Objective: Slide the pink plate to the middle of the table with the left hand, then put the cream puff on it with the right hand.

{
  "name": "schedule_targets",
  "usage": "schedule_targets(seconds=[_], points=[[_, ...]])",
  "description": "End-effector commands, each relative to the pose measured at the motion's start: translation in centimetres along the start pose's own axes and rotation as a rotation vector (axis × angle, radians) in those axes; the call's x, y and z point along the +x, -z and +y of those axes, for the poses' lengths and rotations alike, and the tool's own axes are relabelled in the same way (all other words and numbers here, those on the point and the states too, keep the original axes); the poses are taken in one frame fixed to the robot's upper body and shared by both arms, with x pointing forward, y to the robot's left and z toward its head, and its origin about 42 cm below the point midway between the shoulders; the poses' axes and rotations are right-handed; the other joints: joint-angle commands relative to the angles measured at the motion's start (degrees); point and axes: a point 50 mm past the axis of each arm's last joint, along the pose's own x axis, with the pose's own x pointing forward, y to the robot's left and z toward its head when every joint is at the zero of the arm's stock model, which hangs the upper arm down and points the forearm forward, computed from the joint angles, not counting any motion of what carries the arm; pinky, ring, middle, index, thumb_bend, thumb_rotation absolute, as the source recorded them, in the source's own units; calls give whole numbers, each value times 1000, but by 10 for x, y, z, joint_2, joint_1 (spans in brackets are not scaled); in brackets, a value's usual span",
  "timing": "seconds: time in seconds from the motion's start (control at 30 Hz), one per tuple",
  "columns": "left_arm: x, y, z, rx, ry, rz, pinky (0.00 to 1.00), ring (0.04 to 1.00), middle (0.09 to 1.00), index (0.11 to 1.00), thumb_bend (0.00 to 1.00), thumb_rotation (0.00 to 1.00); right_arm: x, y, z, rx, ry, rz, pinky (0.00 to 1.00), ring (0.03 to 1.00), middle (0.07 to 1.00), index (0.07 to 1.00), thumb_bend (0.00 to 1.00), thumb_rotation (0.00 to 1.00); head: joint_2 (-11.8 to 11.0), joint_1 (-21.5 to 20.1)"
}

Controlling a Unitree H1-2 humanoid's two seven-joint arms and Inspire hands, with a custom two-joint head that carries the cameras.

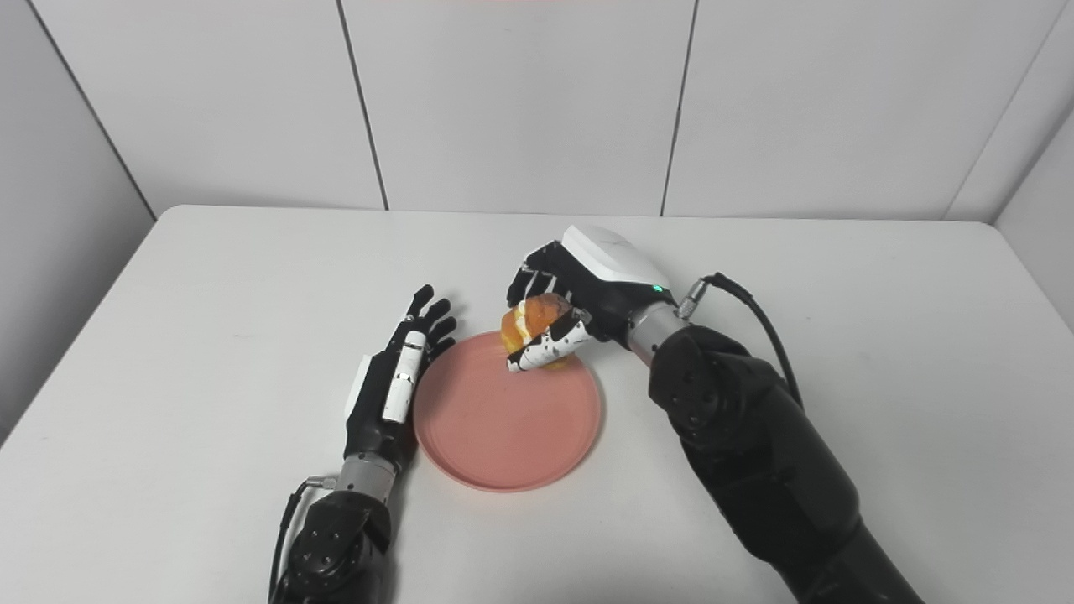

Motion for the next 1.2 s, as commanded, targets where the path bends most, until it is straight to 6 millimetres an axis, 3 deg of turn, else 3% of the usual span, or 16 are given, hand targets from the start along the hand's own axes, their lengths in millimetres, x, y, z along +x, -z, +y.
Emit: schedule_targets(seconds=[0.0, 0.33, 0.67, 1.0, 1.17], points=[[-14, 23, -5, -7, -12, 110, 886, 901, 918, 923, 422, 907, 3, -11, -6, -44, 28, -52, 378, 452, 515, 492, 495, 129, 2, 4], [-12, 21, -12, -14, -23, 110, 866, 884, 902, 911, 373, 934, 14, -14, 24, -51, -31, -66, 367, 457, 539, 494, 495, 130, 7, 11], [-11, 20, -14, -6, -16, 109, 867, 885, 905, 916, 387, 955, 22, -8, 46, -92, -76, -57, 389, 458, 526, 493, 497, 124, 9, 13], [-10, 19, -16, 2, -11, 102, 867, 888, 913, 916, 384, 980, 21, -8, 56, -144, -82, -46, 313, 399, 501, 493, 501, 124, 11, 15], [-10, 19, -15, -3, -10, 99, 873, 899, 915, 916, 377, 987, 19, -8, 57, -188, -86, -35, 385, 475, 567, 494, 507, 136, 12, 15]])
